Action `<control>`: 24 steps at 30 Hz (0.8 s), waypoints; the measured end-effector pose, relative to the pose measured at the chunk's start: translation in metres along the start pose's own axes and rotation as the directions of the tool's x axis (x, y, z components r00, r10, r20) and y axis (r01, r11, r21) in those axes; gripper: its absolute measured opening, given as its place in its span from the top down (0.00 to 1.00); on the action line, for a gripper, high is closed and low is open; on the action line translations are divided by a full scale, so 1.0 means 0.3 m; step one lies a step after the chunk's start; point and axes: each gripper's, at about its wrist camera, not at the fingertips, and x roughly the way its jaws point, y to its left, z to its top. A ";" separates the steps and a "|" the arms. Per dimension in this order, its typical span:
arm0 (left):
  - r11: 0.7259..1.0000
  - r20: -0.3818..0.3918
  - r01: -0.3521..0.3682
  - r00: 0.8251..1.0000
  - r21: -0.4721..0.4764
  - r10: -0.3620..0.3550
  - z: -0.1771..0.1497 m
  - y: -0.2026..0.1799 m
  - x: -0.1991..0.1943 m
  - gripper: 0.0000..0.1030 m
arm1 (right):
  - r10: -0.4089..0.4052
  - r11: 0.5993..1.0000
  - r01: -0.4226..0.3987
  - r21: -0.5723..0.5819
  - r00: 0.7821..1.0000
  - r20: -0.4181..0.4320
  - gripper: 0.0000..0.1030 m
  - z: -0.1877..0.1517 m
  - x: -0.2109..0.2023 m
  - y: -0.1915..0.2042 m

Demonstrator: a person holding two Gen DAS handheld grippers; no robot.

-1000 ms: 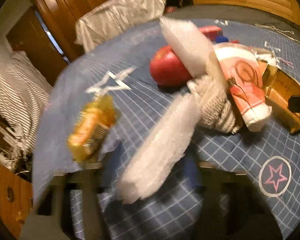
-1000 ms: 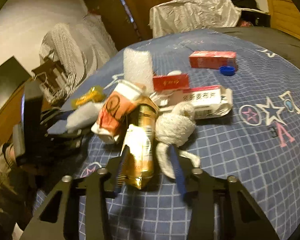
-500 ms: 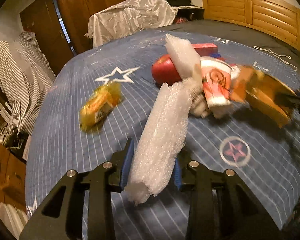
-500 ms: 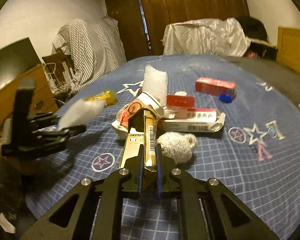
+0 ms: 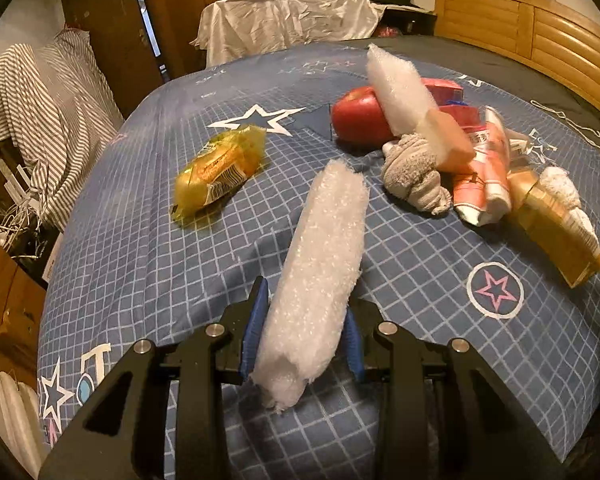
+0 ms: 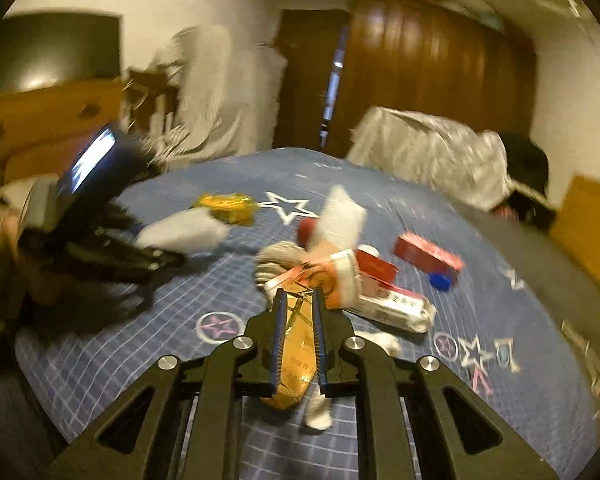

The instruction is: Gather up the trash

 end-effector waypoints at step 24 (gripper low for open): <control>0.993 -0.042 0.084 0.995 -0.087 -0.088 -0.003 0.049 0.060 0.57 | -0.051 0.999 0.048 -0.020 0.987 -0.152 0.79 -0.014 0.134 0.075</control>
